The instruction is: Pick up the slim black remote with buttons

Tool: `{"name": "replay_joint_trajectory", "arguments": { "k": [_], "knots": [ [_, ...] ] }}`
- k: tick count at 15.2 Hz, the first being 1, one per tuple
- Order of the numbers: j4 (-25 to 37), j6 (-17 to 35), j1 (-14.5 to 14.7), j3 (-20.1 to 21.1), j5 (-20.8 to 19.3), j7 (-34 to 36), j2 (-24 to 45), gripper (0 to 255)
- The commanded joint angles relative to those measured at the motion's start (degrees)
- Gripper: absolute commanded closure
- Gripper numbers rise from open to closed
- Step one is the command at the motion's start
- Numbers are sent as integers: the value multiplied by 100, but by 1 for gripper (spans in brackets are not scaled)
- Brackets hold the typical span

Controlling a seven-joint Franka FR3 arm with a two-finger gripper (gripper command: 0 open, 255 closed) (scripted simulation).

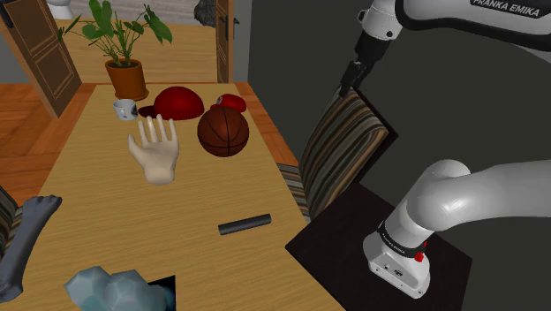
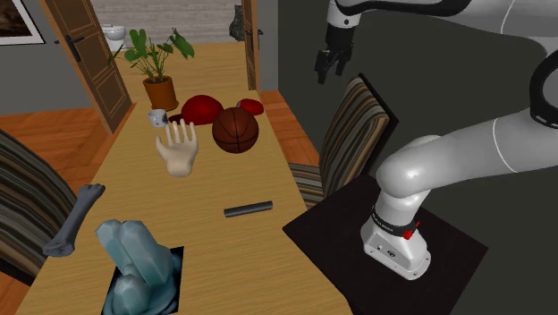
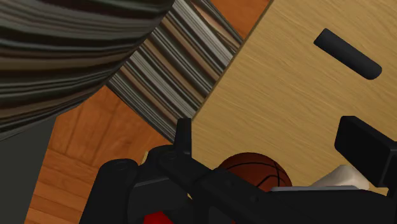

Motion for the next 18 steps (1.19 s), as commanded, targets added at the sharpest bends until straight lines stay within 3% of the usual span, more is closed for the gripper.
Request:
{"name": "replay_joint_trajectory", "arguments": {
  "k": [1,18],
  "knots": [
    [0,0,0,0,0,0,0,0],
    [-1103,2727,962,736,228,-572,1827,0]
  ]
}}
